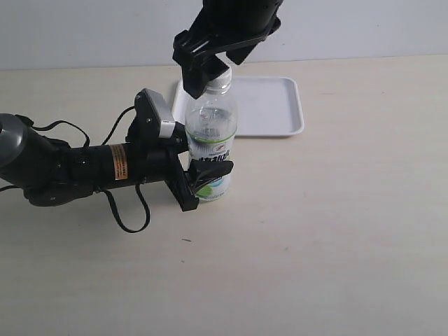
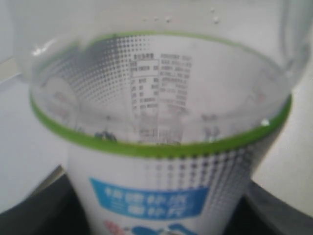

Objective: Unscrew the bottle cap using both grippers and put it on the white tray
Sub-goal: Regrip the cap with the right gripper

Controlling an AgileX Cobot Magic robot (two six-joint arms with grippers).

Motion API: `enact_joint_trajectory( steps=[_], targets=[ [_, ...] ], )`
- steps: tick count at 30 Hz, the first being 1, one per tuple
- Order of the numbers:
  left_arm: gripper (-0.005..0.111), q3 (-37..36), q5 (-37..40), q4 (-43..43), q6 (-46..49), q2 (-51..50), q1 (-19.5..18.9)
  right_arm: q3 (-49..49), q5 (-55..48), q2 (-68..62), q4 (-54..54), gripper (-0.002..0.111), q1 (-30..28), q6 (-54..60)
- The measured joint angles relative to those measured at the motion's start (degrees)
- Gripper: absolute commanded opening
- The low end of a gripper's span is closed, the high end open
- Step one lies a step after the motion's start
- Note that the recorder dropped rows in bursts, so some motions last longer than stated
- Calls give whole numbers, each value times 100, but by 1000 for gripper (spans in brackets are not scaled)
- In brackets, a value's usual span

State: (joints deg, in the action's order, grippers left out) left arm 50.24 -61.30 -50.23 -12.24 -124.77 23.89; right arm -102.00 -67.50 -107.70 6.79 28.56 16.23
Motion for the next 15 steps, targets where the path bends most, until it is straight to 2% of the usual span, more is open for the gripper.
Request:
enact_joint_trajectory(
  steps=[3, 15],
  targets=[
    [0, 0, 0, 0, 0, 0, 0, 0, -119, 0, -84, 71, 0, -123],
    [0, 0, 0, 0, -34, 0, 0, 0, -166, 0, -9, 22, 0, -266]
  ],
)
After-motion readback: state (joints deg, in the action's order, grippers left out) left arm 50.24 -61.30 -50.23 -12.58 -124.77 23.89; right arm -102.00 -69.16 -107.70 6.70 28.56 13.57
